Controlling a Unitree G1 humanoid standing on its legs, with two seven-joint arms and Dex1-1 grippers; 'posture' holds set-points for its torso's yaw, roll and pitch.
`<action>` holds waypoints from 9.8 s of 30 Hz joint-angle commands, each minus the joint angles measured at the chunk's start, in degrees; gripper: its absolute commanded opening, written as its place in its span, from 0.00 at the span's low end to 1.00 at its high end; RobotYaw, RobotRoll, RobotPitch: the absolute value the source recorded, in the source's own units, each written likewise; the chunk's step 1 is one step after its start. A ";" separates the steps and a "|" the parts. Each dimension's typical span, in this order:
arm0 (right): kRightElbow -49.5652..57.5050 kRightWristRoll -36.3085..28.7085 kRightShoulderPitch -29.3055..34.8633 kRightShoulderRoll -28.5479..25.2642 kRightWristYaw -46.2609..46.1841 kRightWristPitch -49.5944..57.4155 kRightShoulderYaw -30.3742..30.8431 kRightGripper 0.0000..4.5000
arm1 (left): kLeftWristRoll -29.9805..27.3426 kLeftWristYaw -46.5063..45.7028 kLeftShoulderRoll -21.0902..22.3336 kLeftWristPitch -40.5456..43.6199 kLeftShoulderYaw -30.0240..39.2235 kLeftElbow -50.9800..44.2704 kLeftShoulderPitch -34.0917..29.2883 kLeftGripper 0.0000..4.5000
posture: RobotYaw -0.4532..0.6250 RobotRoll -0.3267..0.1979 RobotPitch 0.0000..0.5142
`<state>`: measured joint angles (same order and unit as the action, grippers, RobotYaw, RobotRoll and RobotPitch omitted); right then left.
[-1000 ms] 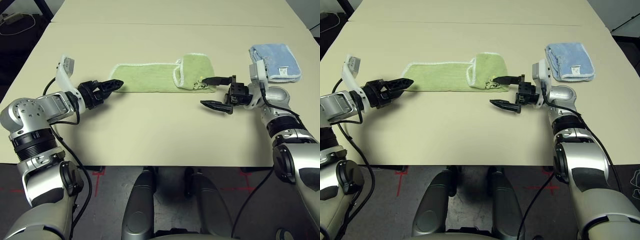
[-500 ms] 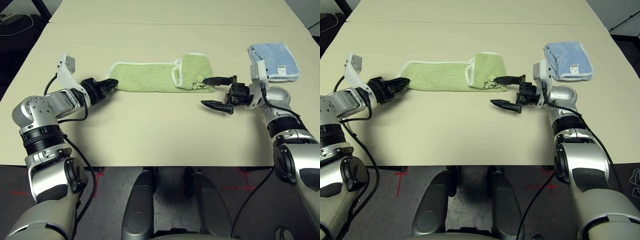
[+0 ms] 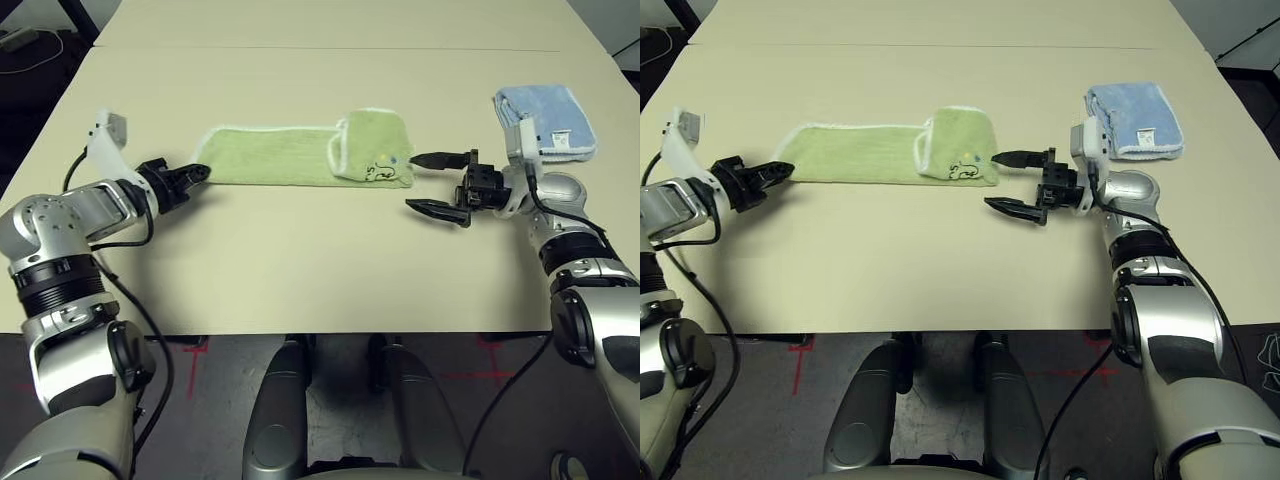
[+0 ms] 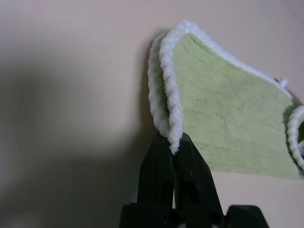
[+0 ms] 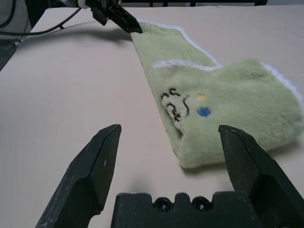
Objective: Fold the towel and set it aside.
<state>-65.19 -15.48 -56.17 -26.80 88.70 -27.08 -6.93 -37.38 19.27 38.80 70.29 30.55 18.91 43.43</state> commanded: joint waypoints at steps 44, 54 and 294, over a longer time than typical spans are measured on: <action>-0.42 0.91 0.48 -1.16 -4.89 3.73 -2.31 1.00 | -0.24 4.40 -22.40 -7.34 -23.93 -10.39 16.76 0.01 | 0.50 0.62 0.44; -0.48 0.53 0.63 -1.23 -4.89 2.74 -2.74 1.00 | 5.68 7.19 -24.91 -11.73 -31.09 -7.46 15.68 0.01 | 0.50 0.62 0.44; -9.16 16.62 -11.55 17.23 -53.25 23.57 3.40 0.01 | 41.26 23.28 -18.37 -74.67 -31.64 53.52 24.27 0.00 | 0.45 0.62 0.51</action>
<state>-72.43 -0.07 -70.33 -9.38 35.75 -5.21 -4.45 2.60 41.72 20.73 -5.41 -0.18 70.89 69.70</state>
